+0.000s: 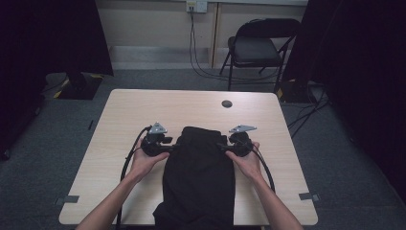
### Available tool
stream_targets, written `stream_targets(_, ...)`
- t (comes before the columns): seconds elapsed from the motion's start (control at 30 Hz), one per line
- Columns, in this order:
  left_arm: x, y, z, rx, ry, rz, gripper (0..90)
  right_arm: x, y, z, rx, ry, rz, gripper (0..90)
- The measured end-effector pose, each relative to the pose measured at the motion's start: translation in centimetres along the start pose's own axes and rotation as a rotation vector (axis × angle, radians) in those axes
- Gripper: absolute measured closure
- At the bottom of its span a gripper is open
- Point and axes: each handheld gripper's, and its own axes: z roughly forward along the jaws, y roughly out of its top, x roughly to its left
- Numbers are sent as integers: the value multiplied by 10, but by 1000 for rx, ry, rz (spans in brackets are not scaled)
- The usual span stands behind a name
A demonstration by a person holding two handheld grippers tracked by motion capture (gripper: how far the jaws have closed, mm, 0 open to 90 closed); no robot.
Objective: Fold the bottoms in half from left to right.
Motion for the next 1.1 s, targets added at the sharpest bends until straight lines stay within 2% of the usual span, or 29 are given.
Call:
stream_targets(0.03,3,0,8,11,-19,-38,478,-2,-3,4,13,-2,12,357)
stream_targets(0.07,4,0,14,26,-20,-34,445,-3,-6,8,22,12,28,356)
stream_targets(0.13,5,-1,23,42,-15,-22,411,-2,-9,11,21,7,26,361)
stream_targets(0.2,6,-4,33,49,-42,-65,372,1,-10,14,17,6,10,369)
stream_targets(0.27,3,-6,40,73,-13,-40,347,3,-10,15,15,-5,-1,412)
stream_targets(0.3,1,-7,42,58,1,-24,340,4,-10,15,17,-5,-6,436)
stream_targets(0.37,-1,-6,43,68,10,-17,333,4,-8,13,25,-5,-3,542)
stream_targets(0.4,-2,-5,44,77,20,12,333,4,-8,13,30,-3,-7,565)
stream_targets(0.5,-3,-5,44,78,33,37,339,5,-8,13,28,30,-3,697)
stream_targets(0.53,-4,-6,43,73,35,33,353,6,-8,13,24,32,1,717)
stream_targets(0.57,-5,-7,43,63,23,32,403,8,-8,14,22,35,9,737)
stream_targets(0.6,-6,-7,41,71,32,58,510,8,-8,14,21,41,16,765)
stream_targets(0.67,-3,-8,39,68,-11,1,702,9,-8,15,21,41,22,788)
stream_targets(0.73,2,-12,38,49,-42,-42,842,8,-6,13,11,48,33,814)
stream_targets(0.8,5,-13,36,26,-45,-69,864,7,-3,11,0,55,37,819)
stream_targets(0.9,10,-7,31,-16,-37,-101,871,6,6,7,-48,69,46,826)
stream_targets(1.0,16,11,18,-60,-5,-94,873,6,24,6,-84,72,53,829)
stream_targets(1.1,26,35,-1,-113,38,-84,873,7,51,-1,-142,76,49,830)
